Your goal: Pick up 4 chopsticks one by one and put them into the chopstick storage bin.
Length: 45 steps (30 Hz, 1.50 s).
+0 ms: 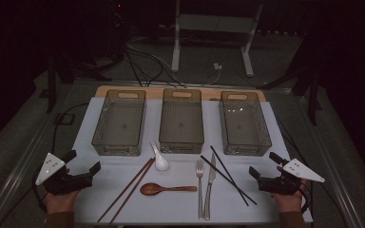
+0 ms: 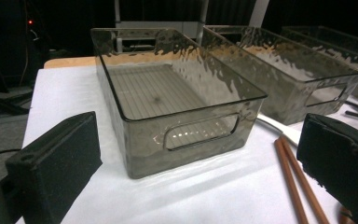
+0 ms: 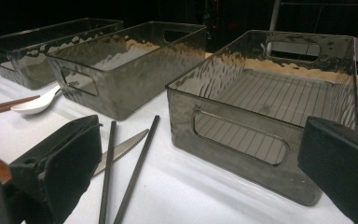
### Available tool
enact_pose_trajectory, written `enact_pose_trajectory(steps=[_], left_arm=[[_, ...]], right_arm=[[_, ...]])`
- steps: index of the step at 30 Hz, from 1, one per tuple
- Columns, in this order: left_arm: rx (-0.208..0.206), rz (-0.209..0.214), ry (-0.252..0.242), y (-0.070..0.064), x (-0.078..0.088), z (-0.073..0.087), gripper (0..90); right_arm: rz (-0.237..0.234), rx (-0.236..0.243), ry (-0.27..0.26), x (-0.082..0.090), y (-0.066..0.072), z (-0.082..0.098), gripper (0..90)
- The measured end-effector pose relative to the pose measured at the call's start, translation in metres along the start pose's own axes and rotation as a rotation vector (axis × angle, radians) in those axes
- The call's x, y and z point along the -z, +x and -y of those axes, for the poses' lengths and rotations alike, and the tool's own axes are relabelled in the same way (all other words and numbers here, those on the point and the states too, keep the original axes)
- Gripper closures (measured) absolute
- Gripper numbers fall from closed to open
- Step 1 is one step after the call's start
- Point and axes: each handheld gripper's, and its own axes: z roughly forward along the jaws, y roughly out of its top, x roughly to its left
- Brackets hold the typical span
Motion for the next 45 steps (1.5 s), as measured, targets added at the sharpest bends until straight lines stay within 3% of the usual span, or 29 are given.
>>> enact_pose_trajectory(steps=[9, 16, 28, 45], left_arm=[[-0.004, 0.002, 0.008, -0.002, 0.004, -0.004, 0.7], [-0.051, 0.018, 0.041, -0.01, 0.006, -0.017, 0.7], [-0.087, 0.089, 0.109, -0.018, 0.0, -0.031, 0.7], [-0.155, 0.15, 0.213, -0.028, -0.017, -0.042, 0.7]], right_arm=[[-0.013, 0.029, 0.015, -0.001, 0.009, -0.001, 0.0], [0.01, 0.033, 0.027, -0.001, 0.009, -0.002, 0.0], [0.024, 0.007, 0.03, 0.001, 0.006, -0.001, 0.0], [0.037, 0.033, 0.049, -0.001, 0.009, -0.002, 0.0]])
